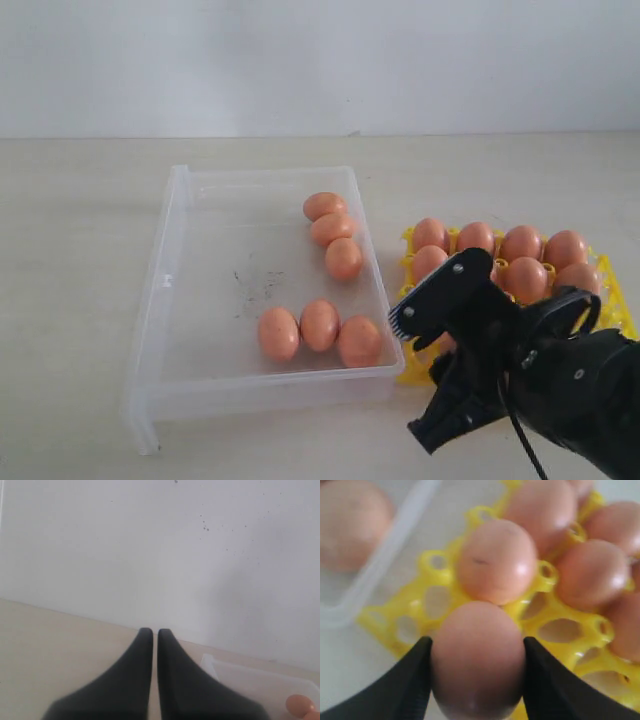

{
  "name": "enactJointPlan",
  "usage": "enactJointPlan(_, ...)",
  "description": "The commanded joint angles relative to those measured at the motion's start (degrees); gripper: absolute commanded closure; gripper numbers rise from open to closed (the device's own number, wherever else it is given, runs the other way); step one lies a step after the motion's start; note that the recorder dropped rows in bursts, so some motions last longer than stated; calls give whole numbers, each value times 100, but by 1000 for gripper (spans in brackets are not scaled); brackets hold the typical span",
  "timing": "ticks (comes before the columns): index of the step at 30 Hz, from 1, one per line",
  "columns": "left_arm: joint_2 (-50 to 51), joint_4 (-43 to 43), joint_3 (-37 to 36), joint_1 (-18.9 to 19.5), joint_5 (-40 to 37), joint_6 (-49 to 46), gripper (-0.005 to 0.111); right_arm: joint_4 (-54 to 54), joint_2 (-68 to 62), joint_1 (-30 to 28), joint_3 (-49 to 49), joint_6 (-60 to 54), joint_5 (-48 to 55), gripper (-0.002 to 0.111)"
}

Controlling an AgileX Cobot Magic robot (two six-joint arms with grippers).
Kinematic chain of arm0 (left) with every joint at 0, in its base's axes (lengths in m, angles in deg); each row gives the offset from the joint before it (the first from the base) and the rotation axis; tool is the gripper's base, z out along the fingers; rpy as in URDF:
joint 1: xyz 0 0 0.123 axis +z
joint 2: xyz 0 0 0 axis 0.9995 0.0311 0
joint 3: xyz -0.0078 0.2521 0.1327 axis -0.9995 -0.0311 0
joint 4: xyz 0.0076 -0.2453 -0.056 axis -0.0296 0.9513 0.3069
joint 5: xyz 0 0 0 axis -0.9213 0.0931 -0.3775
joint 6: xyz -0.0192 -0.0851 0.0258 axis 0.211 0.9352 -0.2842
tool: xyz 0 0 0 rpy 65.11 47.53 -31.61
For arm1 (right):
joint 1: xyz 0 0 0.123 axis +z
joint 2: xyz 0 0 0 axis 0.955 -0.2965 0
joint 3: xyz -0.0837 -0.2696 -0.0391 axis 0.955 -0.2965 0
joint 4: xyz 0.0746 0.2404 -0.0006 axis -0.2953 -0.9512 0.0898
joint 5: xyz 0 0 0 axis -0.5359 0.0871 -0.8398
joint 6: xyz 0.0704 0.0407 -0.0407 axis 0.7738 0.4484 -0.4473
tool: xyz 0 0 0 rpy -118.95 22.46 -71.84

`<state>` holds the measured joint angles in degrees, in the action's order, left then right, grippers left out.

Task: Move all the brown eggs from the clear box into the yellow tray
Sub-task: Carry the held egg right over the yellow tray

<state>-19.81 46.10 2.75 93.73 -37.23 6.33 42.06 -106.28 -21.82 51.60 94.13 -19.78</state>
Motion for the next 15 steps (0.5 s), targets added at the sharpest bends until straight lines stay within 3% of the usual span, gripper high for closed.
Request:
enactJointPlan(1,-16,19,15,-27,0,-43,103,41,190,-10,-26,-1213,-1647,109)
enactJointPlan(4,-16,19,15,-27,0,-43,103,41,399,-10,33,-1569,-2331,109)
enactJointPlan(7,-16,19,15,-27,0,-43,103,41,708,-10,100,-1742,-2355,109)
enactJointPlan(15,-16,19,15,-27,0,-43,103,41,1689,-10,103,-1126,-1068,109)
